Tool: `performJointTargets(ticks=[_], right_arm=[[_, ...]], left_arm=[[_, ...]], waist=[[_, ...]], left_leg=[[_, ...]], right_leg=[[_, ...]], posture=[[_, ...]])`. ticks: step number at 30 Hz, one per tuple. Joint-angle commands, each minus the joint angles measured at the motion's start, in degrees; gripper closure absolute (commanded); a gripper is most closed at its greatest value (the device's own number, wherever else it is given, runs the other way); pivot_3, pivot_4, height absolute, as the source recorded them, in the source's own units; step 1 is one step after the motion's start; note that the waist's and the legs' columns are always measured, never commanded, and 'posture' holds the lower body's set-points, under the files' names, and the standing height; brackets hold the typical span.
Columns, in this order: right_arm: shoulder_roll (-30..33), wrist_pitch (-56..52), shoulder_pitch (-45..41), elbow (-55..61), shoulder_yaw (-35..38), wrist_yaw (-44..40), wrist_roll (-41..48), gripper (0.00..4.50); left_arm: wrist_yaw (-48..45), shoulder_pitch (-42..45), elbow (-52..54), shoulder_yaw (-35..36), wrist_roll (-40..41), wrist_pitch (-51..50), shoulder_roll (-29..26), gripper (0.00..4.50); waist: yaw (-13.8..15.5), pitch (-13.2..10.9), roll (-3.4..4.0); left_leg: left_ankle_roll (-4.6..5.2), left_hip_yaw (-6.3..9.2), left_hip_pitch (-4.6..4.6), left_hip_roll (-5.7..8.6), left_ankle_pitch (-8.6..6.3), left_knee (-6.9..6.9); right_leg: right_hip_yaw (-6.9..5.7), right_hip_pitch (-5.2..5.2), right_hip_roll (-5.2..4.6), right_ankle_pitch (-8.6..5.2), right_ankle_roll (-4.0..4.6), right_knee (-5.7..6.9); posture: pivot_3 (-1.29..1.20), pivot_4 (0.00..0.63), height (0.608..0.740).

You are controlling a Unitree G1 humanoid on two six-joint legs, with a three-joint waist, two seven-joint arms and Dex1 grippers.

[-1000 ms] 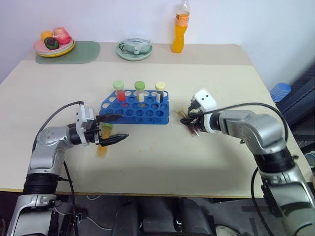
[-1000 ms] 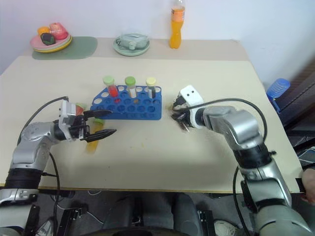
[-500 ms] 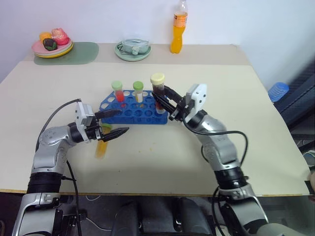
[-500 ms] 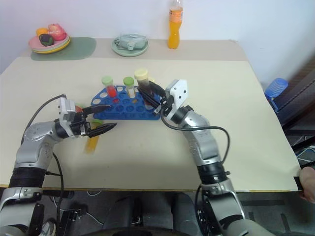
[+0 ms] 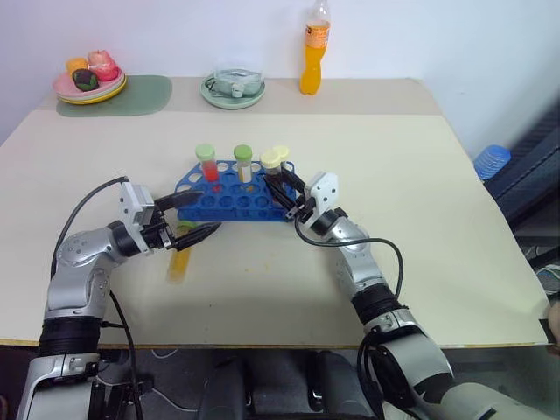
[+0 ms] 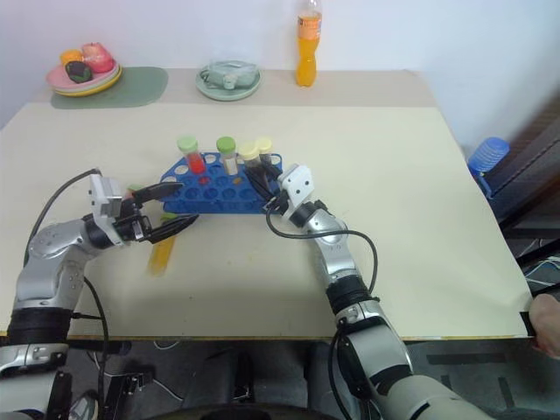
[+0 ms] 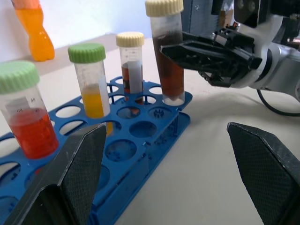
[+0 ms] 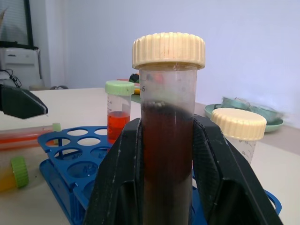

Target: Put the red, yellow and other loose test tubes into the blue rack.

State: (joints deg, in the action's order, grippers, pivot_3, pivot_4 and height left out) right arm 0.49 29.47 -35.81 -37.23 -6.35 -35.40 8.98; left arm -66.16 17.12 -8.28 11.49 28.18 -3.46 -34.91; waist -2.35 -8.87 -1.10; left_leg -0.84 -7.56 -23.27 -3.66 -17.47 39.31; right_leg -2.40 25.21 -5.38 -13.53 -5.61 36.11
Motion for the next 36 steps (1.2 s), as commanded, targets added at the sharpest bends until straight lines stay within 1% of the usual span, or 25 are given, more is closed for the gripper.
performJointTargets(ticks=[1,7,12,16,18,19,20,21,23,24,26,29,32,34,36], right_arm=[[-0.9,2.9,0.0,-2.5,-0.5,-1.1,-1.0,3.67],[-2.1,5.1,-0.7,-6.4,0.0,-1.3,-1.4,3.67],[-2.7,6.2,-2.6,-12.0,2.6,-0.5,-0.4,3.67],[-3.1,7.3,-2.7,-13.0,4.5,-3.9,2.2,3.67],[-3.2,7.9,-2.5,-12.9,4.7,-5.1,2.5,2.63],[-3.3,8.2,-2.4,-13.0,4.8,-5.1,2.3,2.27],[-3.4,8.6,-2.2,-13.1,4.8,-5.0,2.0,1.75],[-3.5,9.0,-2.1,-13.0,4.8,-4.8,1.6,1.35],[-3.0,9.9,-1.7,-12.7,4.3,-3.0,-0.5,0.26],[-2.5,10.2,-1.5,-12.4,3.8,-1.9,-1.9,0.02],[-1.0,9.5,-0.1,-9.7,3.3,-2.5,-2.5,0.02],[1.5,7.0,2.7,-3.7,2.6,-3.0,-2.8,0.02],[5.1,3.6,7.1,5.4,1.0,-4.4,-3.3,0.02],[7.8,-1.1,10.5,12.8,0.6,-4.4,-3.1,0.02],[10.9,-5.9,13.8,19.9,0.5,-5.1,-2.7,0.02]], left_arm=[[0.4,-0.3,2.5,1.9,1.3,-0.1,-1.2,0.28],[1.1,-0.2,2.9,2.6,1.5,-0.3,-1.5,0.28],[2.4,-0.3,4.7,2.9,2.0,-1.8,-1.6,0.28],[2.9,-0.8,5.4,3.1,2.3,-2.4,-1.9,0.28],[3.1,-1.1,5.8,3.2,2.4,-2.7,-2.0,0.28],[3.3,-1.2,5.9,3.3,2.6,-3.0,-2.0,0.28],[3.4,-1.3,5.9,3.5,2.8,-3.3,-2.1,0.28],[3.7,-1.4,6.0,3.7,3.0,-3.6,-2.1,0.28],[4.7,-1.6,6.6,4.3,3.7,-4.9,-2.0,0.28],[5.4,-1.8,7.0,4.6,4.2,-6.0,-2.1,0.28],[7.7,-2.8,9.1,5.5,5.7,-9.2,-1.9,0.28],[12.4,-5.6,13.1,6.7,5.7,-12.7,-2.0,0.28],[17.0,-8.0,16.5,8.9,6.5,-16.7,-2.6,0.28],[20.1,-9.8,19.6,9.8,6.0,-18.8,-2.9,0.28],[23.3,-11.6,23.4,10.4,6.7,-23.0,-3.3,0.28]], waist=[[-0.2,0.0,0.00],[-0.2,0.0,0.00],[-0.3,0.0,0.01],[-0.3,0.0,0.01],[-0.3,0.0,0.02],[-0.3,0.0,0.02],[-0.3,0.0,0.02],[-0.3,0.0,0.03],[-0.3,0.0,0.04],[-0.3,0.0,0.04],[-0.3,0.0,0.04],[-0.2,0.0,0.05],[-0.1,0.0,0.04],[-0.2,0.0,0.03],[-0.2,0.0,0.04]], left_leg=[[0.00,0.00,0.01,-0.01,0.00,-0.01],[-0.04,-0.01,0.08,-0.02,0.02,-0.04],[-0.05,-0.02,0.15,-0.04,0.03,-0.06],[-0.05,-0.02,0.23,-0.05,0.03,-0.07],[-0.05,-0.02,0.24,-0.05,0.03,-0.08],[-0.05,-0.02,0.24,-0.05,0.03,-0.08],[-0.05,-0.02,0.23,-0.05,0.03,-0.08],[-0.05,-0.02,0.24,-0.05,0.03,-0.08],[-0.06,-0.02,0.24,-0.05,0.03,-0.08],[-0.06,-0.01,0.24,-0.05,0.03,-0.08],[-0.06,-0.02,0.24,-0.05,0.03,-0.08],[-0.06,0.00,0.23,-0.06,0.02,-0.10],[-0.06,0.02,0.24,-0.06,0.02,-0.10],[-0.06,0.04,0.24,-0.06,0.02,-0.10],[-0.06,0.03,0.25,-0.06,0.02,-0.10]], right_leg=[[0.00,0.00,0.00,0.00,0.00,0.00],[0.00,-0.05,0.01,0.00,0.00,0.01],[0.00,-0.11,0.03,0.00,0.01,0.01],[0.00,-0.17,0.03,0.00,0.01,0.01],[0.00,-0.19,0.03,0.00,0.01,0.01],[0.00,-0.20,0.03,0.00,0.01,0.01],[0.00,-0.20,0.02,0.00,0.01,0.01],[0.00,-0.20,0.03,0.00,0.01,0.01],[0.00,-0.20,0.03,0.00,0.01,0.01],[0.00,-0.20,0.02,0.00,0.01,0.01],[0.00,-0.20,0.02,0.00,0.01,0.02],[0.00,-0.22,0.00,0.00,0.01,0.04],[0.00,-0.23,0.00,0.00,0.01,0.01],[0.00,-0.23,0.00,-0.01,0.01,0.00],[0.01,-0.23,-0.01,-0.01,0.01,-0.02]], posture=[[0.00,0.150,0.740],[0.00,0.150,0.740],[0.00,0.150,0.740],[0.00,0.150,0.740],[0.00,0.150,0.740],[0.00,0.150,0.740],[0.00,0.150,0.740],[0.00,0.150,0.740],[0.00,0.150,0.740],[0.00,0.150,0.740],[0.00,0.150,0.740],[0.00,0.150,0.740],[0.00,0.150,0.740],[0.00,0.150,0.740],[0.00,0.150,0.740]])
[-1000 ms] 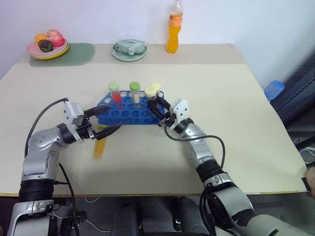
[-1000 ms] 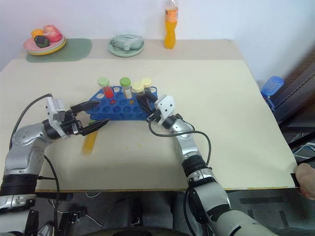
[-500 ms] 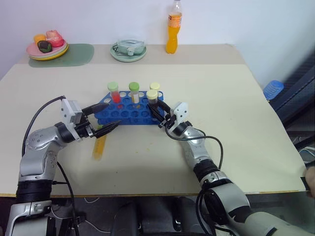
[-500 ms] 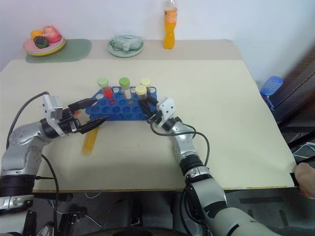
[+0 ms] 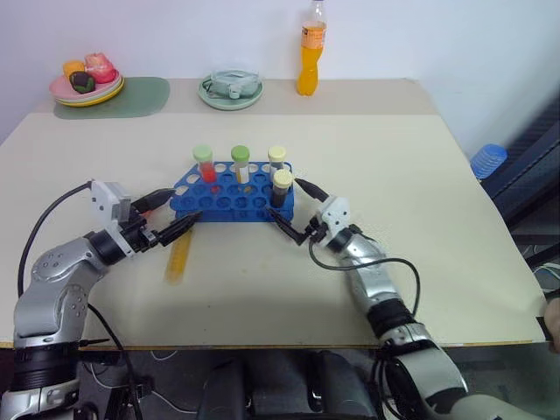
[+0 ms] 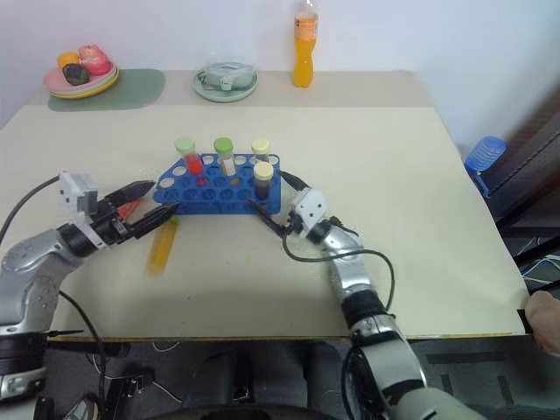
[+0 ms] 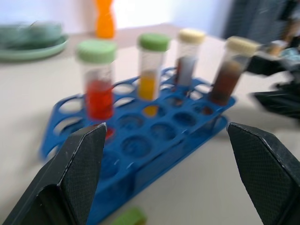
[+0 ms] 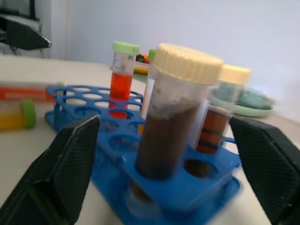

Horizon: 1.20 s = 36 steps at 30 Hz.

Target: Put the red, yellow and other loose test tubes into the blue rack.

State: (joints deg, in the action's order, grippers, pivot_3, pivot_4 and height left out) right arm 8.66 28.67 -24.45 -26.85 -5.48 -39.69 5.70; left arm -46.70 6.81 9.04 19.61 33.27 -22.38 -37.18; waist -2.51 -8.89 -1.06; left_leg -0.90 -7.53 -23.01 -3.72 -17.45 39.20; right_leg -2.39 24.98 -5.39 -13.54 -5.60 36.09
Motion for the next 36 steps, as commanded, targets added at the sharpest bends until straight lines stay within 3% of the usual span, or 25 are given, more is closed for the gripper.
performJointTargets(ticks=[1,3,7,10,15,22,26,35,36], right_arm=[[5.4,-8.1,4.7,14.2,-0.4,-2.3,1.4,0.02],[9.6,-14.3,8.2,21.9,-0.2,-4.4,3.0,0.02],[20.0,-24.5,14.1,34.9,1.4,-11.6,10.2,0.02],[25.2,-29.3,16.5,39.8,3.6,-15.1,14.7,0.02],[30.8,-33.3,18.0,43.9,6.0,-20.7,20.4,0.02],[29.9,-33.7,17.3,44.4,5.5,-20.4,20.4,0.02],[28.4,-33.8,17.8,45.5,4.8,-18.9,20.1,0.02],[28.0,-33.2,18.4,46.0,5.1,-16.9,18.7,0.02],[28.0,-33.1,18.4,46.0,5.1,-16.7,18.4,0.00]], left_arm=[[6.1,-2.1,8.8,2.9,3.4,-8.2,-1.4,0.28],[10.8,-3.1,13.1,4.2,5.7,-14.7,-2.0,0.28],[27.4,2.9,19.7,8.2,14.8,-52.4,-6.6,0.28],[31.6,10.4,18.2,9.2,17.6,-67.9,-7.3,0.28],[40.8,16.6,13.5,5.1,25.0,-70.1,-9.5,0.28],[56.8,24.8,2.1,-3.9,35.1,-70.1,-10.8,0.28],[67.6,27.7,-3.7,-6.5,37.4,-70.1,-6.4,0.28],[88.1,32.6,-16.9,-9.3,50.7,-70.1,-2.1,0.28],[89.8,32.7,-17.2,-9.6,51.9,-70.1,-1.3,0.54]], waist=[[0.0,0.0,0.00],[0.3,0.0,0.00],[0.4,-0.1,-0.10],[0.4,-0.1,-0.13],[0.2,-0.1,-0.21],[1.3,-0.2,-0.36],[1.9,-0.2,-0.37],[2.0,-0.3,-0.50],[2.0,-0.3,-0.49]], left_leg=[[0.00,0.00,0.01,0.00,0.00,0.00],[0.01,0.02,-0.01,0.00,0.00,0.00],[0.05,0.14,0.16,0.01,-0.03,0.01],[0.30,0.25,0.62,0.03,-0.17,-0.06],[0.07,0.27,0.65,0.05,-0.05,-0.11],[0.02,0.25,0.64,0.09,-0.02,-0.09],[0.02,0.19,0.64,0.11,-0.02,-0.08],[0.00,0.19,0.63,0.15,-0.01,-0.06],[0.01,0.18,0.63,0.16,-0.01,-0.06]], right_leg=[[0.00,0.00,-0.01,0.00,0.00,0.00],[0.01,0.00,-0.03,0.00,0.00,-0.01],[0.01,-0.14,-0.04,0.00,0.00,-0.02],[0.02,-0.53,-0.01,-0.03,0.00,-0.04],[0.02,-0.55,0.02,-0.04,0.01,-0.05],[0.06,-0.55,-0.01,-0.05,0.03,-0.06],[0.08,-0.53,-0.03,-0.04,0.03,-0.09],[0.07,-0.54,-0.07,-0.04,0.02,-0.06],[0.07,-0.54,-0.07,-0.04,0.02,-0.06]], posture=[[0.00,0.150,0.740],[0.00,0.150,0.740],[0.00,0.150,0.740],[0.00,0.150,0.740],[0.00,0.150,0.740],[0.00,0.150,0.740],[0.00,0.150,0.740],[0.00,0.150,0.740],[0.00,0.150,0.740]])
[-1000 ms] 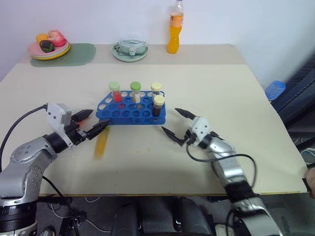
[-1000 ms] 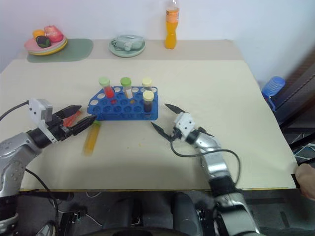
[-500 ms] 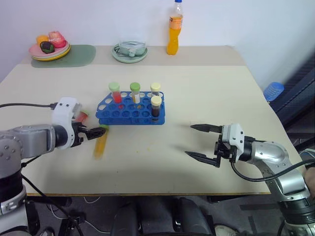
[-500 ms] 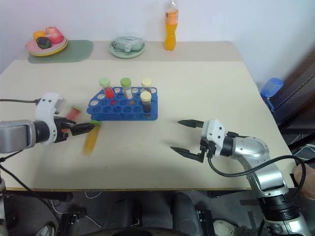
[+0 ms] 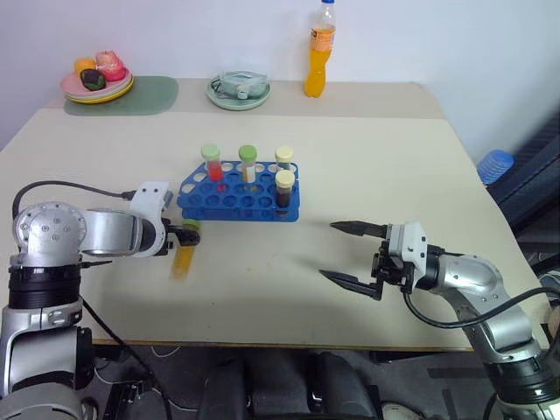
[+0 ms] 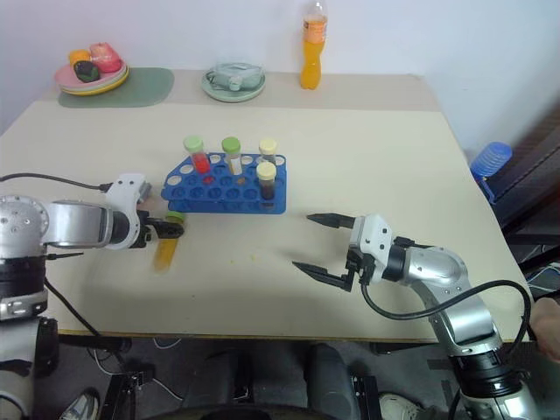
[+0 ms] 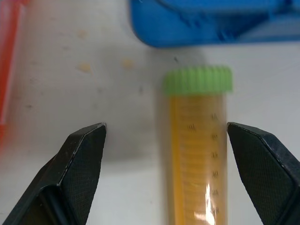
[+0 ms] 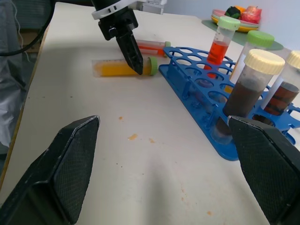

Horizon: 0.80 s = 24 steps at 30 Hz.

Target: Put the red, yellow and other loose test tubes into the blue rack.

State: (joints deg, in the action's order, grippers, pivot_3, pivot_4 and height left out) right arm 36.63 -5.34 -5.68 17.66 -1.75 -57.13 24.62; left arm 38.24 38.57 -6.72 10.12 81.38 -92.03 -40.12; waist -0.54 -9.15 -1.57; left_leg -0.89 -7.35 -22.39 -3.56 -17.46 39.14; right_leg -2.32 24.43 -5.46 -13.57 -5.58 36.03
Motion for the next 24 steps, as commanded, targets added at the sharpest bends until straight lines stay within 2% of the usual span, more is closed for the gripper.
performJointTargets(ticks=[1,3,7,8,12,16,18,20,22,24], right_arm=[[0.0,0.9,-0.4,1.6,1.3,0.9,-0.7,0.00],[-0.2,0.8,-0.4,1.7,1.4,1.4,-0.8,0.00],[-0.1,0.9,-0.5,1.7,1.3,1.6,-1.1,0.00],[-0.1,0.9,-0.6,1.6,1.3,1.7,-1.2,0.00],[-0.3,1.2,-2.0,0.2,0.9,3.1,-3.2,0.00],[-0.5,1.3,-3.3,-1.0,0.6,2.7,-3.5,0.00],[-0.7,1.3,-4.2,-1.8,0.4,2.6,-3.6,0.00],[-0.8,1.5,-4.9,-2.5,0.4,2.6,-3.6,0.00],[-1.0,1.6,-5.4,-3.0,0.5,2.5,-3.6,0.00],[-1.1,1.7,-5.7,-3.3,0.5,2.5,-3.5,0.00]], left_arm=[[6.7,0.8,-1.2,-0.5,4.7,-0.5,2.0,0.82],[10.4,0.6,-1.0,-0.4,6.2,-0.5,3.3,1.52],[15.4,-0.2,-1.7,-1.2,10.9,1.3,3.4,3.43],[16.4,-0.5,-1.5,-1.6,12.3,2.1,3.1,3.71],[19.5,-3.1,1.3,-4.6,20.6,7.2,0.3,3.72],[16.3,-6.2,8.1,-6.9,27.2,11.6,-5.8,3.72],[6.6,-7.6,15.2,-1.9,22.2,14.1,-7.9,3.72],[-4.6,-9.7,22.9,2.8,13.4,19.9,-8.6,3.72],[-26.7,-13.0,31.1,2.6,-3.5,35.1,-10.2,3.72],[-44.5,-15.9,33.5,1.5,-11.7,43.6,-10.5,3.72]], waist=[[0.0,0.0,0.01],[0.0,0.0,0.01],[0.0,0.0,0.02],[-0.1,0.0,0.03],[-0.1,0.0,0.03],[-0.1,0.0,0.02],[-0.1,0.0,0.01],[0.0,0.0,-0.01],[0.0,0.0,0.02],[0.0,0.0,0.09]], left_leg=[[0.00,0.00,0.00,0.01,0.00,0.00],[0.00,0.00,0.00,0.01,0.00,0.00],[-0.01,-0.03,0.01,0.02,0.00,0.00],[-0.01,-0.04,0.03,0.02,0.01,0.00],[-0.03,-0.02,0.04,0.01,0.02,0.00],[-0.04,0.01,0.04,-0.01,0.02,-0.01],[-0.04,-0.05,0.03,0.01,0.02,-0.01],[-0.04,-0.12,-0.01,0.03,0.02,-0.01],[-0.04,-0.14,-0.03,0.05,0.02,-0.01],[-0.06,-0.22,-0.02,0.07,0.01,-0.06]], right_leg=[[0.00,0.00,-0.01,0.00,0.00,0.00],[0.00,0.00,-0.01,0.00,0.00,0.01],[0.00,-0.02,-0.02,0.00,-0.01,0.01],[0.00,-0.02,-0.01,0.00,-0.01,0.02],[0.01,-0.02,-0.01,0.00,0.00,0.03],[0.01,-0.01,-0.01,0.00,0.01,0.03],[0.01,-0.01,0.00,-0.01,0.02,0.02],[0.00,-0.01,0.00,-0.02,0.04,-0.04],[-0.01,0.00,0.01,-0.05,0.09,-0.06],[-0.03,0.01,0.03,-0.11,0.19,-0.09]], posture=[[0.00,0.150,0.740],[0.00,0.150,0.740],[0.00,0.150,0.740],[0.00,0.150,0.740],[0.00,0.150,0.740],[0.00,0.150,0.740],[0.00,0.150,0.740],[0.00,0.150,0.740],[0.00,0.150,0.740],[0.00,0.150,0.740]])
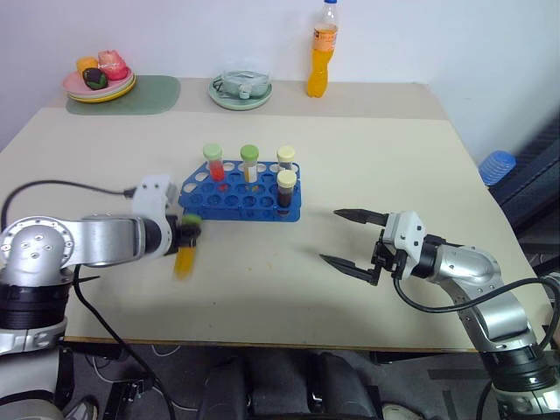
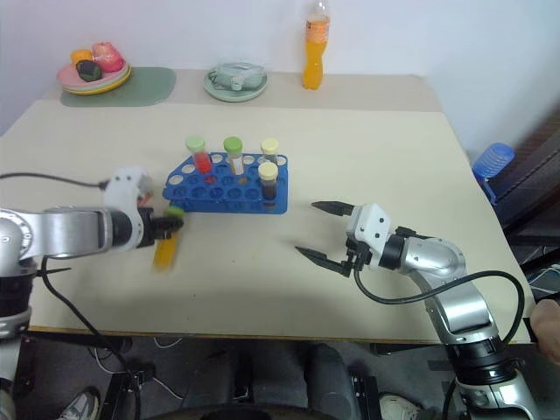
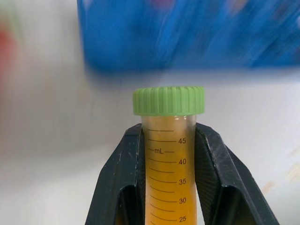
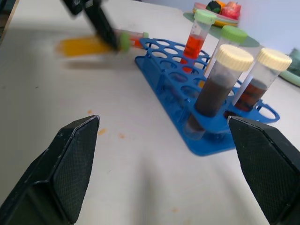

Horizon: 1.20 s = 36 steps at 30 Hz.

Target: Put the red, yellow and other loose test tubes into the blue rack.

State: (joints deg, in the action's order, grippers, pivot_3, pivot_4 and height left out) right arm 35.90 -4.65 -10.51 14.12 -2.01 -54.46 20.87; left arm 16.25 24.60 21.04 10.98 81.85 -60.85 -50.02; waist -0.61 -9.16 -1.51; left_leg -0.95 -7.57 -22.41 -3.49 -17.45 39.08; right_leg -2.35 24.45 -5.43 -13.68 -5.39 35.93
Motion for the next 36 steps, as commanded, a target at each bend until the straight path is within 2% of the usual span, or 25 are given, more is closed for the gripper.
performJointTargets(ticks=[1,4,8,14,21,25,36], right_arm=[[-0.2,1.1,-0.8,0.0,1.0,-0.4,0.4,0.00],[0.0,0.6,-0.9,0.7,1.3,0.1,0.4,0.00],[1.0,-0.3,0.1,2.3,2.3,0.8,0.3,0.00],[3.0,-2.8,2.5,6.1,4.8,2.3,1.0,0.00],[4.4,-5.3,6.7,10.2,8.7,4.3,1.5,0.00],[4.2,-5.6,8.5,11.5,9.7,5.1,1.4,0.00],[4.4,-6.3,11.8,13.9,12.2,6.1,1.6,0.00]], left_arm=[[-25.3,-2.5,5.6,-0.6,-14.6,13.4,-1.1,3.72],[-25.5,-1.7,3.8,-3.9,-27.1,21.9,3.3,3.72],[-32.5,-2.1,-0.4,-12.4,-45.7,38.6,10.4,3.72],[-35.6,-0.7,-11.9,-17.3,-62.3,58.5,22.0,3.72],[-37.8,3.4,-26.9,-16.8,-69.1,71.4,30.9,3.72],[-40.2,4.8,-34.0,-16.7,-71.0,77.0,33.5,3.72],[-47.9,4.7,-40.5,-16.7,-70.1,81.9,37.9,3.72]], waist=[[0.0,0.0,0.04],[0.1,0.0,0.07],[0.2,0.0,0.05],[0.7,0.0,0.04],[1.4,0.0,0.02],[1.4,0.0,0.02],[1.4,0.1,0.02]], left_leg=[[0.00,-0.01,0.00,0.00,0.00,0.00],[0.00,-0.02,0.00,0.00,0.00,0.00],[0.04,0.00,-0.03,0.00,-0.02,0.00],[0.14,0.00,-0.10,-0.02,-0.06,0.03],[0.27,-0.02,-0.13,-0.02,-0.13,0.07],[0.36,-0.03,-0.16,-0.01,-0.18,0.08],[0.66,-0.02,-0.13,-0.01,-0.35,0.10]], right_leg=[[0.00,0.00,0.00,0.00,0.00,0.00],[0.01,-0.01,-0.01,0.01,-0.02,-0.02],[0.01,-0.02,0.00,0.10,-0.17,-0.09],[0.01,-0.02,0.00,0.12,-0.19,-0.22],[0.00,-0.05,-0.01,0.14,-0.21,-0.33],[0.00,-0.11,-0.03,0.15,-0.23,-0.45],[-0.01,-0.14,-0.02,0.16,-0.25,-0.45]], posture=[[0.00,0.150,0.740],[0.00,0.150,0.740],[0.00,0.150,0.740],[0.00,0.150,0.740],[0.00,0.150,0.740],[0.00,0.150,0.740],[0.00,0.150,0.740]])
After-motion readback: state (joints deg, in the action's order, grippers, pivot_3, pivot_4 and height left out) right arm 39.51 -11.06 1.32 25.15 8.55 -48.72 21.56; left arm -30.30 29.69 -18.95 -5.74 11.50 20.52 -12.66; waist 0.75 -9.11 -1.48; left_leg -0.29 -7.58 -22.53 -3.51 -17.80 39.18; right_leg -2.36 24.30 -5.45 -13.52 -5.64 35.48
